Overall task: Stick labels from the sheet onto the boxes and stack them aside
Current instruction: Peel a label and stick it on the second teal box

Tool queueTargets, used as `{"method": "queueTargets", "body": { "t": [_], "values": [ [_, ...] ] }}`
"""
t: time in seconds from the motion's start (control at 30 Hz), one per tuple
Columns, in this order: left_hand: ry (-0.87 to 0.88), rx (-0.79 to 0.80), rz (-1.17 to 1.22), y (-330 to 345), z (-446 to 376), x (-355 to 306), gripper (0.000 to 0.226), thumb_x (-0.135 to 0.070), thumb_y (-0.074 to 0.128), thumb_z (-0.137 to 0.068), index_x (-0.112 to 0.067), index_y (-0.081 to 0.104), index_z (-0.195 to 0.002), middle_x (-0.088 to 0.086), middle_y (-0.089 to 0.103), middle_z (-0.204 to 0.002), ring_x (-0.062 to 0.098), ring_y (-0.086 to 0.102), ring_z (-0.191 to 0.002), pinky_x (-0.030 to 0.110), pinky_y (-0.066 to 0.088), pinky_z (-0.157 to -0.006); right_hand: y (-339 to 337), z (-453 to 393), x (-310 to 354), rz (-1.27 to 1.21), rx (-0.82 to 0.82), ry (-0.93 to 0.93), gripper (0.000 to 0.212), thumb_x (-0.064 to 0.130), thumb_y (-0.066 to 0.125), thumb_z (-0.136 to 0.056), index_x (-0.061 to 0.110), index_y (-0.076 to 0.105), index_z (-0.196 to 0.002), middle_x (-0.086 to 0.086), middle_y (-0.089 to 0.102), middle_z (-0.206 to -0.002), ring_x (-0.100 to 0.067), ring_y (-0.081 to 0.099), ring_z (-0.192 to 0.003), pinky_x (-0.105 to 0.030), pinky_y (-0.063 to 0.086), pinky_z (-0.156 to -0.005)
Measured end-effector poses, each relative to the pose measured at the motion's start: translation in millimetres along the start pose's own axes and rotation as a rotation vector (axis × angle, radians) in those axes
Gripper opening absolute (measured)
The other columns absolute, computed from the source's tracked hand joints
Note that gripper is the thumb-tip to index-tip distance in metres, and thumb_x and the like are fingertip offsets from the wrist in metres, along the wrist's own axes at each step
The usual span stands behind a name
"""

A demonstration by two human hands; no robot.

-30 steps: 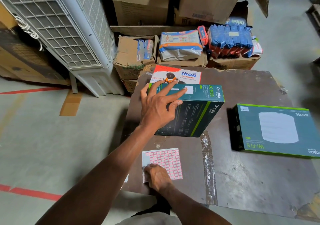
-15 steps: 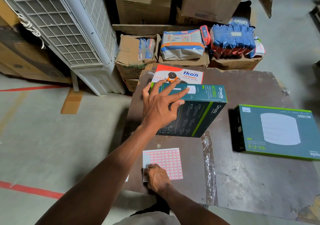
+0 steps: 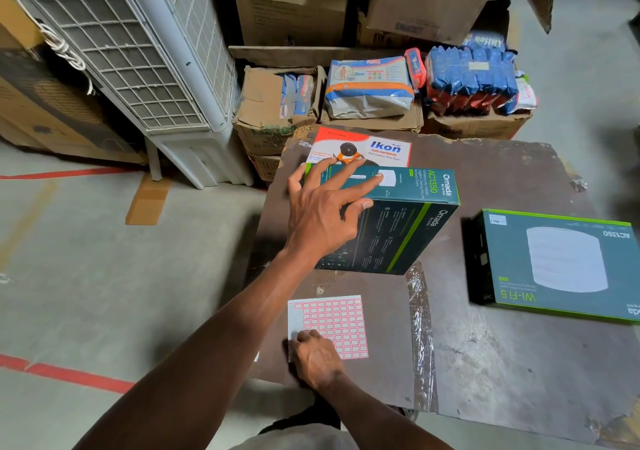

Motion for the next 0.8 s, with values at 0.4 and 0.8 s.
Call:
{"method": "queueTargets", "body": {
  "t": [0.4, 0.8],
  "values": [
    [0.0, -0.003, -0.004, -0.1, 2.8, -0.8, 0.043, -0.045, 0.058, -0.095, -0.054, 0.055, -0.138, -0.016, 0.048, -0.153, 0.025, 0.04, -0.14, 0.05, 0.017, -0.114, -5.6, 5.4, 3.0, 0.014, -0.033, -0.075, 0.036, 0.027, 0.039, -0.104, 0.002, 0.053, -0.126, -0.021, 0.06, -0.118, -0.041, 0.057, -0.106, -0.049, 0.049, -0.078],
    [0.0, -0.014, 0.014, -1.9, 9.7, -2.6, 0.045, -0.044, 0.061, -0.094, -0.051, 0.056, -0.138, -0.014, 0.049, -0.153, 0.026, 0.04, -0.14, 0.052, 0.018, -0.115, -18.1, -0.8, 1.6, 0.003, 0.006, -0.052, 0.032, 0.026, 0.052, -0.102, 0.005, 0.064, -0.122, -0.014, 0.058, -0.123, -0.034, 0.055, -0.11, -0.046, 0.051, -0.089]
  ]
}}
Point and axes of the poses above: each hand's wrist, its own z-axis away from the middle knuckle, its own y-axis out of the palm, x = y × z, the point moved 3 cm from there along -z, towards the middle knuckle
